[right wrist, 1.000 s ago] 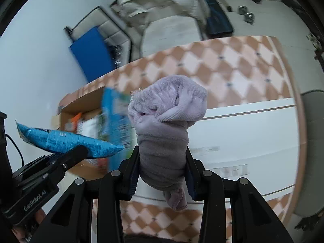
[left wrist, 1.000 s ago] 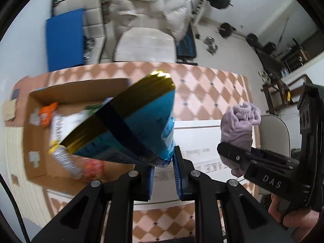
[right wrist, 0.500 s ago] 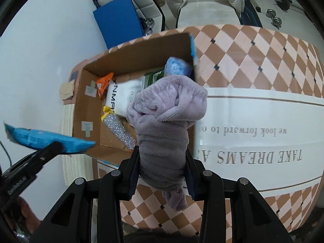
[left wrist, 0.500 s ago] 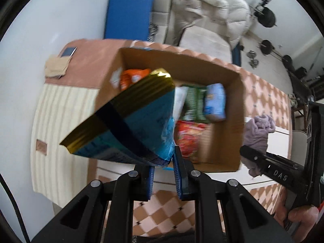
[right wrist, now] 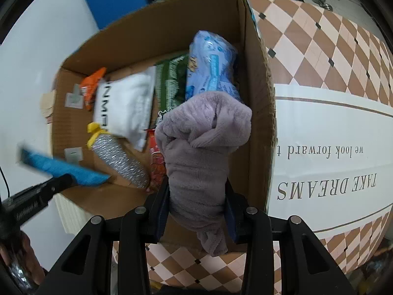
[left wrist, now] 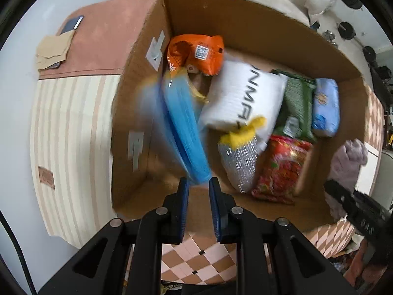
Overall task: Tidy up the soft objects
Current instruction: 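Carry the stick pack and lilac cloth over the box and open both tools, then lift both open tools up away from the box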
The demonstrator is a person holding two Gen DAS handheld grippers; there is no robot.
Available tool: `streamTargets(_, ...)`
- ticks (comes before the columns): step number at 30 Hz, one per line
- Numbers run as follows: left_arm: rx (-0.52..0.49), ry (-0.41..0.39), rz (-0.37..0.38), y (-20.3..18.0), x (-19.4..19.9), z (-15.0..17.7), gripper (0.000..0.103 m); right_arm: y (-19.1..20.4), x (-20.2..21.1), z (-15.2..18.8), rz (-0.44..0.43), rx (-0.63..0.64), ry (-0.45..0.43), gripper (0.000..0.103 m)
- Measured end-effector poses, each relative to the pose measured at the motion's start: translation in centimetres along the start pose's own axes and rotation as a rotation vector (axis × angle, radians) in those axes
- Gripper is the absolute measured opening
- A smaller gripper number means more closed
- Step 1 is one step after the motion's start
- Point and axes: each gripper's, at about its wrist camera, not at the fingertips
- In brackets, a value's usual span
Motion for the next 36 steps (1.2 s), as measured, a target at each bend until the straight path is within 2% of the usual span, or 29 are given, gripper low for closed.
streamTargets(3, 0.006, 0.033, -0.03, 0.4, -1.7, -1.8, 0.015, 0.2, -1.2, -0.8, 0.028, -0.002, 0.022, 0.041)
streamTargets(7, 0.022, 0.036, -0.062, 0.8, -2.2, -3.2, 0.016, 0.6, -2.4, -1.7, 0.063, -0.003, 0.048, 0.044)
streamTargets(9, 0.029, 0.033, -0.056, 0.8, -1.8, -3.3, 0.019, 1.0, -2.3, -2.1, 0.083, 0.007, 0.04, 0.053)
streamTargets(10, 0.03, 0.029, -0.051, 0.8, -1.7, -3.3, 0.022, 1.2, -2.1, -2.2, 0.091, 0.011, 0.026, 0.069)
streamTargets(11, 0.027, 0.024, -0.051, 0.6, -1.5, -3.2, 0.024, 1.2, -1.8, -2.4, 0.09, 0.009, 0.013, 0.077)
streamTargets(21, -0.015, -0.08, -0.022, -2.4, 1.9, -1.2, 0.034, 1.9, 0.3, -2.3, 0.086, 0.013, -0.018, 0.077)
streamTargets(24, -0.042, -0.117, -0.036, -3.3, 2.7, -0.3, 0.042, 2.5, 1.1, -1.6, 0.105, 0.036, -0.046, 0.077)
streamTargets(25, -0.048, -0.132, -0.043, -3.4, 2.9, 0.0, 0.048, 2.6, 1.4, -1.4, 0.108, 0.04, -0.054, 0.078)
streamTargets(27, -0.053, -0.166, -0.047, -3.5, 3.4, 0.5, 0.062, 2.7, 2.0, -1.0, 0.127, 0.052, -0.077, 0.083)
streamTargets(29, -0.049, -0.197, -0.044, -3.6, 4.0, 0.9, 0.086, 2.9, 2.5, -0.7, 0.144, 0.064, -0.103, 0.093)
streamTargets(30, -0.05, -0.209, -0.046, -3.5, 4.1, 1.0, 0.09, 2.7, 3.0, -0.7, 0.15, 0.068, -0.112, 0.095)
streamTargets(32, -0.052, -0.232, -0.059, -3.5, 4.4, 1.3, 0.097, 2.6, 3.5, -0.3, 0.156, 0.067, -0.131, 0.096)
streamTargets(33, -0.052, -0.241, -0.06, -3.4, 4.5, 1.3, 0.098, 2.4, 3.8, -0.2, 0.149, 0.062, -0.138, 0.096)
streamTargets(34, -0.05, -0.248, -0.06, -3.3, 4.6, 1.4, 0.098, 2.3, 3.9, -0.2, 0.148, 0.058, -0.142, 0.102)
streamTargets(36, -0.048, -0.259, -0.062, -3.3, 4.7, 1.5, 0.098, 2.2, 4.1, -0.1, 0.158, 0.053, -0.156, 0.103)
Point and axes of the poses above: each gripper's, at about its wrist camera, not at the fingertips, and x roughly against the way its jaws point, y to its left, z to its underside, and after that the axes turned 3 degrees about -y, right-handed
